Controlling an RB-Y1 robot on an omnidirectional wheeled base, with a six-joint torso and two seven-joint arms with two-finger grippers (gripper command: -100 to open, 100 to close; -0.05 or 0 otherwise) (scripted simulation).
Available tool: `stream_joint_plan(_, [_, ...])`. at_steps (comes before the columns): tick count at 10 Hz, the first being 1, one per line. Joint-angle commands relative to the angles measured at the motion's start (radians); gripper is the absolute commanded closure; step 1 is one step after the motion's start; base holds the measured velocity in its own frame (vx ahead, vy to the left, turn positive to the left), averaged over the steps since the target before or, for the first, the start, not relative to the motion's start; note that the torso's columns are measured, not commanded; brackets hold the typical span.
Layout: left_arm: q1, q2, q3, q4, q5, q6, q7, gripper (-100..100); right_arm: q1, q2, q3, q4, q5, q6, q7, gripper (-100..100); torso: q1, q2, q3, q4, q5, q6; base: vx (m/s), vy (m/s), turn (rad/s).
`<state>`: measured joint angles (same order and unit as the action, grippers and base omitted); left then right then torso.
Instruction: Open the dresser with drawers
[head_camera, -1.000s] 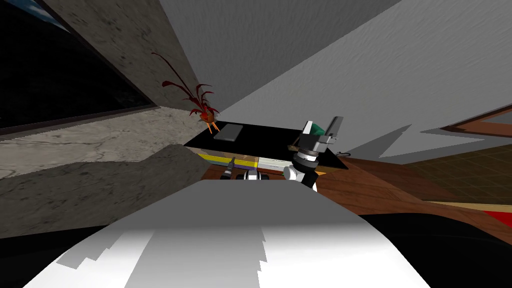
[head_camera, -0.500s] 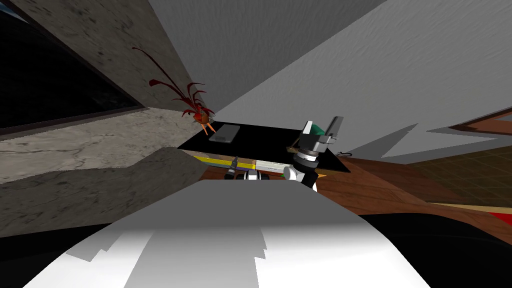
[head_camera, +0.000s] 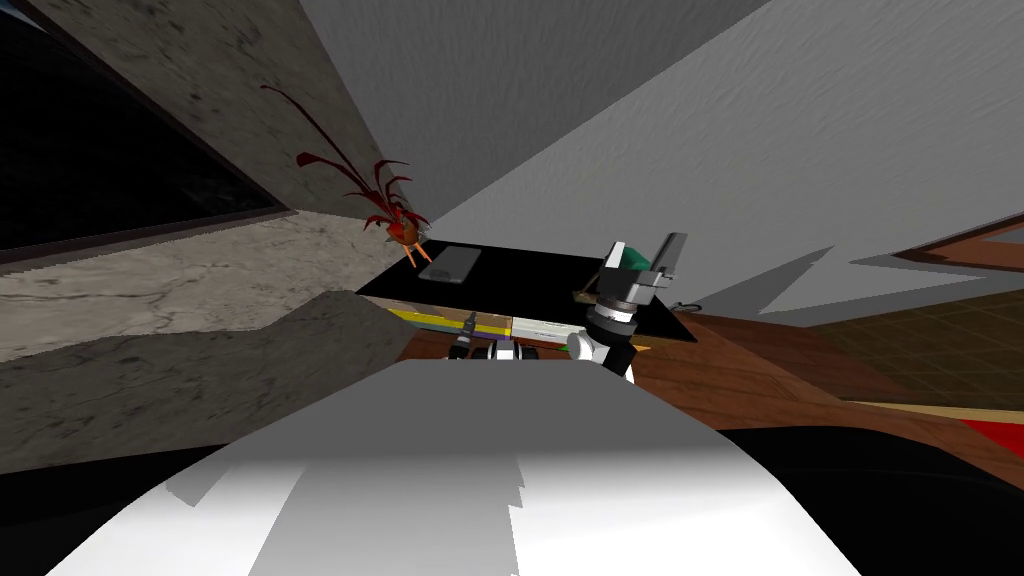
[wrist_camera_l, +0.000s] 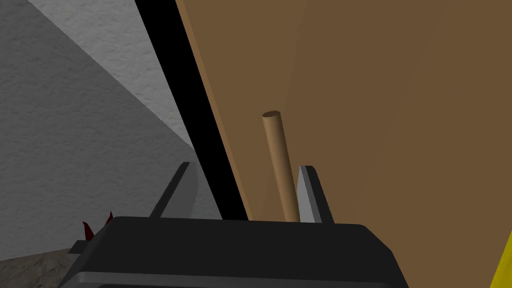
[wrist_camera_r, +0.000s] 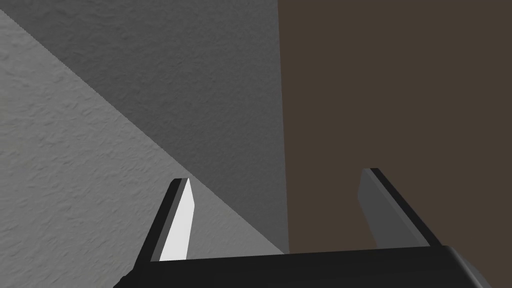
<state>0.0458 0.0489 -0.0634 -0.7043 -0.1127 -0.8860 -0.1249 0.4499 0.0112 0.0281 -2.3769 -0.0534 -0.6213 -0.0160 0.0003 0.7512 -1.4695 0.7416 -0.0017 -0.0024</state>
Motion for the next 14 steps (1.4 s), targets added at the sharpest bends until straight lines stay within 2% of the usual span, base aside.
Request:
stream_joint_plan(1, [-0.002,0.005,-0.005,-0.019,-0.003,0.015,0.006,100,0.000,0.000,0.000,0.000,0.000,0.000,0.000,0,-0.003,0.002,0.001,0.005,-0.002,0.001,-0.252,0.002,0.044])
stream_joint_plan(2, [-0.004,0.006,-0.007,-0.025,-0.004,0.021,0.009,100,0.000,0.000,0.000,0.000,0.000,0.000,0.000,0,-0.007,0.003,0.001,0.008,-0.004,0.002,-0.226,0.028,0.026])
stream_joint_plan(3, [0.005,0.006,-0.006,-0.005,-0.004,0.030,0.008,100,0.000,0.000,0.000,0.000,0.000,0.000,0.000,0,-0.006,-0.001,-0.001,0.008,-0.005,0.002,-0.097,0.020,-0.003])
stream_joint_plan(8, [0.010,0.014,-0.016,-0.043,-0.011,0.021,0.019,100,0.000,0.000,0.000,0.000,0.000,0.000,0.000,0,-0.005,0.000,0.000,0.008,-0.004,0.002,-0.170,0.013,0.026])
stream_joint_plan(11, [0.010,0.015,-0.017,-0.052,-0.012,0.019,0.020,100,0.000,0.000,0.000,0.000,0.000,0.000,0.000,0,-0.007,-0.010,-0.006,0.005,-0.004,0.003,-0.031,0.003,0.002])
stream_joint_plan(12, [0.024,0.015,-0.018,-0.040,-0.013,0.032,0.020,100,0.000,0.000,0.000,0.000,0.000,0.000,0.000,0,-0.006,-0.007,-0.005,0.006,-0.004,0.002,-0.007,0.002,0.002])
stream_joint_plan(14, [0.034,0.020,-0.023,-0.057,-0.016,0.028,0.026,100,0.000,0.000,0.000,0.000,0.000,0.000,0.000,0,-0.005,0.001,0.000,0.006,-0.003,0.002,-0.117,0.015,0.026])
